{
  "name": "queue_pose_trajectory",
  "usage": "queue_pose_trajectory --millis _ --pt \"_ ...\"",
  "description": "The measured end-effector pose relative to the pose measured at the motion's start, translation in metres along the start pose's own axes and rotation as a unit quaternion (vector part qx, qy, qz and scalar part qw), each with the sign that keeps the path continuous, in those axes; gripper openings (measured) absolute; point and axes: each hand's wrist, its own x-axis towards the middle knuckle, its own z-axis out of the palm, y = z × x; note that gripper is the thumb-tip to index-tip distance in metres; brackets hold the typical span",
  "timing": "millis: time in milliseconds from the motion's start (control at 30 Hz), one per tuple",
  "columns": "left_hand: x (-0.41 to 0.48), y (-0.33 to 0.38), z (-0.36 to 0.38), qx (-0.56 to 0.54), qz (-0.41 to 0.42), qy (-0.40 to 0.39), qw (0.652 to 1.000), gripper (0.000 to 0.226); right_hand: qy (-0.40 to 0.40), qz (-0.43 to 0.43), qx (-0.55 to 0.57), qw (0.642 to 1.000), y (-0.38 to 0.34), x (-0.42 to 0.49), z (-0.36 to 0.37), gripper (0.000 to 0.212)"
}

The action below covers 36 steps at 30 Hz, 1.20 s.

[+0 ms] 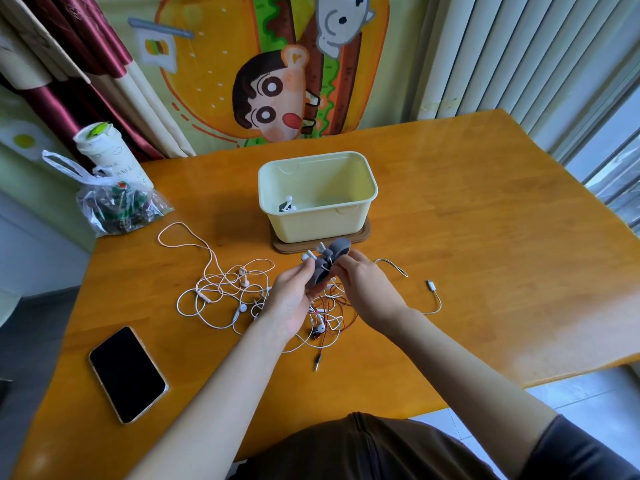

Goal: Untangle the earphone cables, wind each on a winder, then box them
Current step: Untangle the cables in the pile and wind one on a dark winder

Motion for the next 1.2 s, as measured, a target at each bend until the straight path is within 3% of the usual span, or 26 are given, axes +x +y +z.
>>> queue_pose_trajectory --millis 233,367,567,767,967,1200 --pt "0.000 -0.003 -0.001 0.080 -0.015 -0.009 0.997 0.016 -0.042 -0.020 -0.027 0.999 0.001 -0.004 0.005 0.022" --pt "0.001 -0.004 -0.001 0.067 -0.003 0.028 0.997 0.018 -0.043 -0.034 -0.027 0.998 -0.001 -0.006 0.006 0.023" --pt "0.000 -0.001 -0.002 0.066 -0.019 0.006 0.998 0.026 -0.023 -0.020 -0.035 0.999 -0.002 -0.004 0.002 0.023" --pt "0.000 0.004 0.002 0.051 -0.025 0.022 0.998 0.010 -0.016 -0.014 -0.062 0.998 -0.006 -0.005 0.002 0.025" --pt "-0.001 0.005 0.003 0.048 -0.038 0.002 0.998 0.015 -0.007 0.012 -0.062 0.998 -0.005 -0.006 0.001 0.026" --pt "0.000 0.004 0.001 0.142 0.024 0.034 0.989 0.011 -0.023 -0.011 -0.070 0.997 -0.003 -0.007 -0.001 0.029"
